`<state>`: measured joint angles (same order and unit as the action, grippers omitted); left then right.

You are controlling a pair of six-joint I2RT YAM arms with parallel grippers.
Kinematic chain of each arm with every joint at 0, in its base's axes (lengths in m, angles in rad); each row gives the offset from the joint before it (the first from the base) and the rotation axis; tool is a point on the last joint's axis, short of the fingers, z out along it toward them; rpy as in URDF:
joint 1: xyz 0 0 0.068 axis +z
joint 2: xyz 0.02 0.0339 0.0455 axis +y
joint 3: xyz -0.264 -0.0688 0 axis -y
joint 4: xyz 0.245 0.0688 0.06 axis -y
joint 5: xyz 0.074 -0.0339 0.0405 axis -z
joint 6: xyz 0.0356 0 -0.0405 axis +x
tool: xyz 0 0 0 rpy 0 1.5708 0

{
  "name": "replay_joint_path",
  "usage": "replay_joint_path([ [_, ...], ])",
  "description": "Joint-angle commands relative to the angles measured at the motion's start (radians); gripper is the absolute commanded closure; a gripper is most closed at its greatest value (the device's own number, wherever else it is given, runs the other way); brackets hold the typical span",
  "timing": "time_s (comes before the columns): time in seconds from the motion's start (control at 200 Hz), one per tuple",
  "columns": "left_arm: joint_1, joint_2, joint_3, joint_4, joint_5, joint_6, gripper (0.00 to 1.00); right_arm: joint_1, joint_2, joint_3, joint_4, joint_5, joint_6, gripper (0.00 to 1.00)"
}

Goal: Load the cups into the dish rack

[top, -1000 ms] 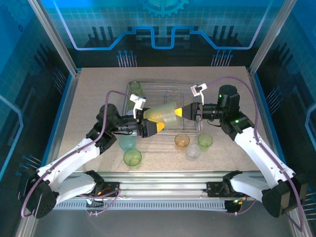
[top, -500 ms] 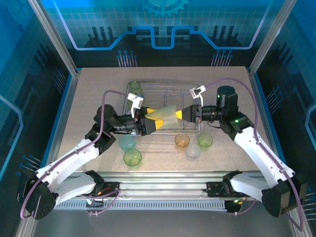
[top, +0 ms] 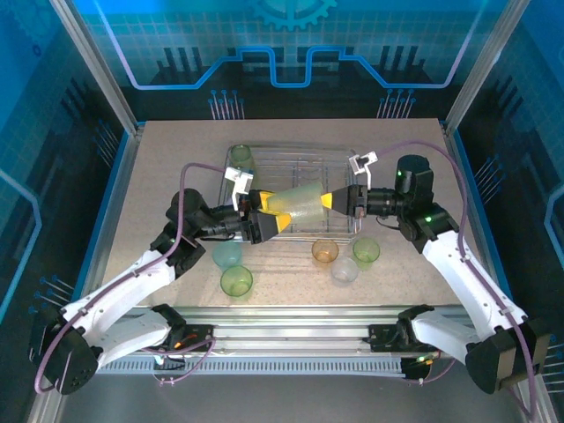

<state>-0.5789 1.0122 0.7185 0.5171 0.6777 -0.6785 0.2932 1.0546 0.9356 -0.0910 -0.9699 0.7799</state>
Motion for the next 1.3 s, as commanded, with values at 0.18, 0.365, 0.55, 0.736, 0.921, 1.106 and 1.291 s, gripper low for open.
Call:
replay_joint_path([
  [0.18, -0.005, -0.002, 0.003, 0.046, 0.038, 0.007, 0.21, -0.016, -0.003, -0.017, 0.045, 0.011, 0.034, 1.0],
  [0.365, -0.005, 0.028, 0.014, 0.051, 0.05, 0.0, 0.46, -0.009, 0.008, -0.015, 0.04, 0.005, 0.033, 1.0],
  [0.55, -0.005, 0.025, 0.018, 0.016, 0.018, 0.019, 0.52, -0.011, 0.007, 0.0, -0.015, 0.023, -0.012, 0.85],
  [0.736, -0.005, 0.0, 0.058, -0.207, -0.134, 0.099, 0.64, -0.037, 0.003, 0.083, -0.33, 0.227, -0.183, 0.65],
  [0.921, -0.006, -0.009, 0.169, -0.56, -0.405, 0.184, 0.75, -0.123, 0.013, 0.106, -0.579, 0.46, -0.28, 0.65],
  [1.106, -0.007, 0.044, 0.335, -0.849, -0.605, 0.261, 0.78, -0.151, 0.037, 0.074, -0.692, 0.685, -0.355, 0.65],
  [1.291, -0.007, 0.135, 0.48, -1.008, -0.699, 0.311, 0.78, -0.142, 0.075, 0.031, -0.723, 0.811, -0.396, 0.64],
])
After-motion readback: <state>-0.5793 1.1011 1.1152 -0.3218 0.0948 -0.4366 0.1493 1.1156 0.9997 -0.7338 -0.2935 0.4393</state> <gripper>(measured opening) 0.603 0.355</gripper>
